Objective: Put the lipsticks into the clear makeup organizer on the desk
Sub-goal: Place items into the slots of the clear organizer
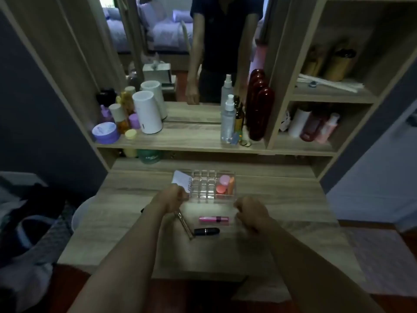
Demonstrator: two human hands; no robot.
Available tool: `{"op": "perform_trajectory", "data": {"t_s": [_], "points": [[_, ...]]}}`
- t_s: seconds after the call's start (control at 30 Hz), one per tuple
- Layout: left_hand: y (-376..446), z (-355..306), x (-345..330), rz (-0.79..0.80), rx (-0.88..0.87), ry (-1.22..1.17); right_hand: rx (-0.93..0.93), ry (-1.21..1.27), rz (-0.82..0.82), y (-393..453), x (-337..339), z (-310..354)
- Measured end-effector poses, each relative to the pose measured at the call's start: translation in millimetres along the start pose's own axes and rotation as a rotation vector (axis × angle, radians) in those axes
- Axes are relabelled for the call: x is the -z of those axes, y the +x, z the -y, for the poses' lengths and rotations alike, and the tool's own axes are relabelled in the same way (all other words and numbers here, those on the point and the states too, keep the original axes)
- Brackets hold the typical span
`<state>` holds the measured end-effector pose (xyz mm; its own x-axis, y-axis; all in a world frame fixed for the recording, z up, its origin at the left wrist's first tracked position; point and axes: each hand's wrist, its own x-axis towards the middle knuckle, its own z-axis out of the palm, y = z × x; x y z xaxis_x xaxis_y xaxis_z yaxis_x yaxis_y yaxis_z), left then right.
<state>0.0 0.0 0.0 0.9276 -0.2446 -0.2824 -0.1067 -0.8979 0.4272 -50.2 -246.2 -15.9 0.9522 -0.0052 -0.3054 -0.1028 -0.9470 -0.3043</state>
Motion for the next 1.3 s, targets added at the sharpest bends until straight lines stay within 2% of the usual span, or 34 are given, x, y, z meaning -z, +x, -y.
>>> {"op": "perform_trajectory", "data": {"t_s": [0.07,0.17,0.43,0.6,0.8,0.97,1.07,1.17,1.3], "points": [[-2,15,0,-0.095,0.124,-0.019,0.026,-0.021,0.041,4,-8,5],[-2,28,-2,-0.059,0.252,-0.007,0.072,-0.1,0.088,9,-20,15],[12,19,-23,0.053,0.401,-0.137,0.087,-0.208,0.089,16,-30,29],[15,12,-35,0.025,0.438,-0.107,0.059,-0.159,0.095,17,-26,28],[26,-1,-23,0.033,0.354,-0.117,0.124,0.073,0.126,23,-7,36],[43,-23,26,-0.139,0.218,-0.254,0.183,0.212,0.023,42,41,53],[54,-34,57,-0.307,0.13,-0.365,0.183,0.267,-0.106,54,68,69],[64,-40,74,-0.442,0.063,-0.369,0.178,0.23,-0.289,66,84,85],[70,-39,64,-0.497,0.002,-0.392,0.191,0.145,-0.397,77,84,102]]}}
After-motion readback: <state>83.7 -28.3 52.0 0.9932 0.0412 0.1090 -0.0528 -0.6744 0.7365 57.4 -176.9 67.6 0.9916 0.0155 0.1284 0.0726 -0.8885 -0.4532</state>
